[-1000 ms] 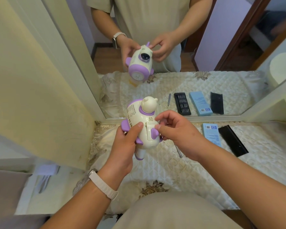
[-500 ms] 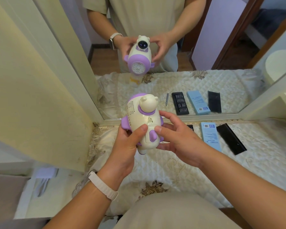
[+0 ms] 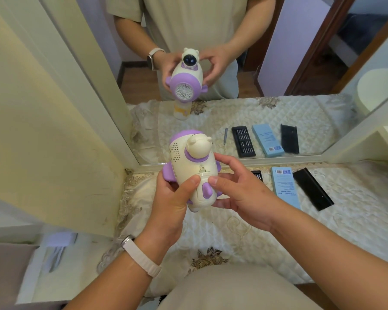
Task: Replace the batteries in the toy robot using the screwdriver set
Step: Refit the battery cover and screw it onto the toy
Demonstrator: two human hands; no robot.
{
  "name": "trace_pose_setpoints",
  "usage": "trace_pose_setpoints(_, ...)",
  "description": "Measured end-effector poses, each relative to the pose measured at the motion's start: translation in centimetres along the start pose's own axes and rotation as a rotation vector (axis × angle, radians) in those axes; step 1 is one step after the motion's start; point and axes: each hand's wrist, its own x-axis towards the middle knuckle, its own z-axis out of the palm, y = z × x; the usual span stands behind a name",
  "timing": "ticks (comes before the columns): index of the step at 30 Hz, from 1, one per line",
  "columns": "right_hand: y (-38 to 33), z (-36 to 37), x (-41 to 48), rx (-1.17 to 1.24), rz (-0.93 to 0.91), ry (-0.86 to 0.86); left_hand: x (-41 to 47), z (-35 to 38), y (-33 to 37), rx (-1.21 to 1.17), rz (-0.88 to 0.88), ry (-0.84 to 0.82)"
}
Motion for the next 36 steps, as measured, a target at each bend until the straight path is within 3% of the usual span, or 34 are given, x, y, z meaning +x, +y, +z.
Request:
trace_pose_setpoints(24,0.0,-1.4,-0.8,-0.012,-0.02,0.061,1.1,1.4,-0.5,0.056,-0.108,-0.032)
trace_pose_setpoints(36,-0.3,-2.4,-1.3,0.135,0.016,0.075,1.6,2.2,-1.0,0.111,-0.174,-0.057)
